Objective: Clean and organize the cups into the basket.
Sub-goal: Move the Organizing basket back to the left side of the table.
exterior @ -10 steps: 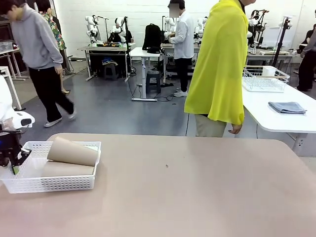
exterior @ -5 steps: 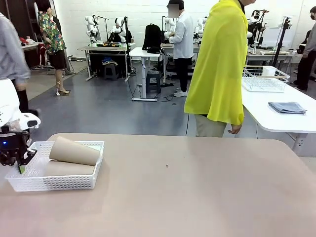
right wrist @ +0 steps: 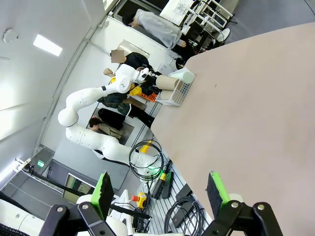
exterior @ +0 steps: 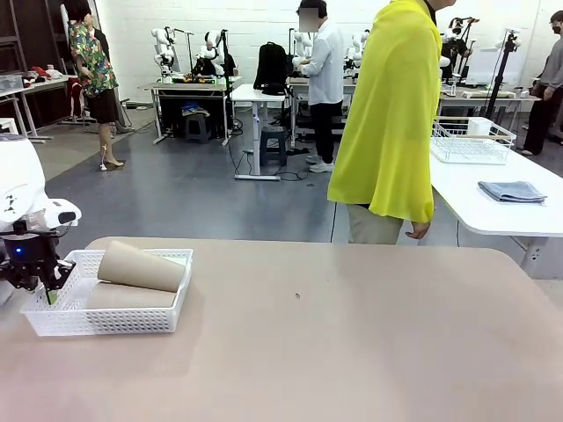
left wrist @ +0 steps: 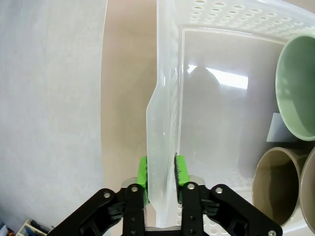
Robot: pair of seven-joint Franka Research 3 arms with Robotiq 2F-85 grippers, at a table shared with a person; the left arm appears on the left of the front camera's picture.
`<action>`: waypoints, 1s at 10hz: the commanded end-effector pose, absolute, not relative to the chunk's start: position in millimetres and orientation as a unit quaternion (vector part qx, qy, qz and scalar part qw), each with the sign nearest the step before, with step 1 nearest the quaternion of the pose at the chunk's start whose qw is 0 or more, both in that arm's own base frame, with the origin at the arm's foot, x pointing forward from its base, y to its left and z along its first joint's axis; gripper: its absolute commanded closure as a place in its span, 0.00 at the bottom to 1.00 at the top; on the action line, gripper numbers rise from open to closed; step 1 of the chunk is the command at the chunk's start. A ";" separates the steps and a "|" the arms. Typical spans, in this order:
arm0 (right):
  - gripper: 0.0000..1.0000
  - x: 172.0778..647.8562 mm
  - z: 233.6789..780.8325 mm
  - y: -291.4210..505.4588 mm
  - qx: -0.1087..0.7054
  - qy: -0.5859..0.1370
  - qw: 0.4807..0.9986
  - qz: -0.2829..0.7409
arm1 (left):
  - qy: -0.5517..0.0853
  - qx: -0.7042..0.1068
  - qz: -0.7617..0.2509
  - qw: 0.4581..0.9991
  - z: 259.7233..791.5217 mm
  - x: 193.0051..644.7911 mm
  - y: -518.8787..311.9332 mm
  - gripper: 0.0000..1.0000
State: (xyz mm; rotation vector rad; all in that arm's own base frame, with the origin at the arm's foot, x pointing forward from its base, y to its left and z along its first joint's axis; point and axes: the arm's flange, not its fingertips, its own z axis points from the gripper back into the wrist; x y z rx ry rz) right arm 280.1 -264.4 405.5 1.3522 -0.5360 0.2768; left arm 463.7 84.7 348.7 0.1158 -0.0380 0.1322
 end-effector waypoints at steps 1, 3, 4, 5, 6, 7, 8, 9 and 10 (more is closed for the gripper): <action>0.00 277.6 405.1 -261.0 0.611 -0.242 0.743 0.123 | -0.026 0.046 0.060 0.997 348.2 469.2 83.4 0.32; 0.00 277.6 405.1 -261.0 0.611 -0.242 0.743 0.123 | -0.027 0.049 0.060 0.997 349.0 469.8 83.0 0.00; 0.00 277.6 405.1 -261.0 0.611 -0.242 0.743 0.123 | -0.027 0.049 0.061 0.997 348.9 469.0 83.2 0.00; 0.00 277.6 405.1 -261.0 0.611 -0.242 0.743 0.123 | -0.025 0.051 0.064 0.996 348.4 469.1 83.1 0.00; 0.00 277.6 405.1 -261.0 0.611 -0.242 0.743 0.123 | -0.023 0.052 0.065 0.996 347.7 468.9 82.3 0.00; 0.00 277.6 405.1 -261.0 0.611 -0.242 0.743 0.123 | -0.021 0.048 0.074 0.996 349.9 468.0 80.7 0.00; 0.00 277.6 405.1 -261.0 0.611 -0.242 0.743 0.123 | -0.020 0.055 0.081 0.995 355.1 464.0 74.6 0.00; 0.00 277.6 405.1 -261.0 0.611 -0.242 0.743 0.123 | -0.032 0.057 0.114 0.991 369.0 453.9 65.9 0.00; 0.00 277.6 405.1 -261.0 0.611 -0.242 0.743 0.123 | -0.047 0.037 0.137 0.989 393.2 431.6 55.1 0.00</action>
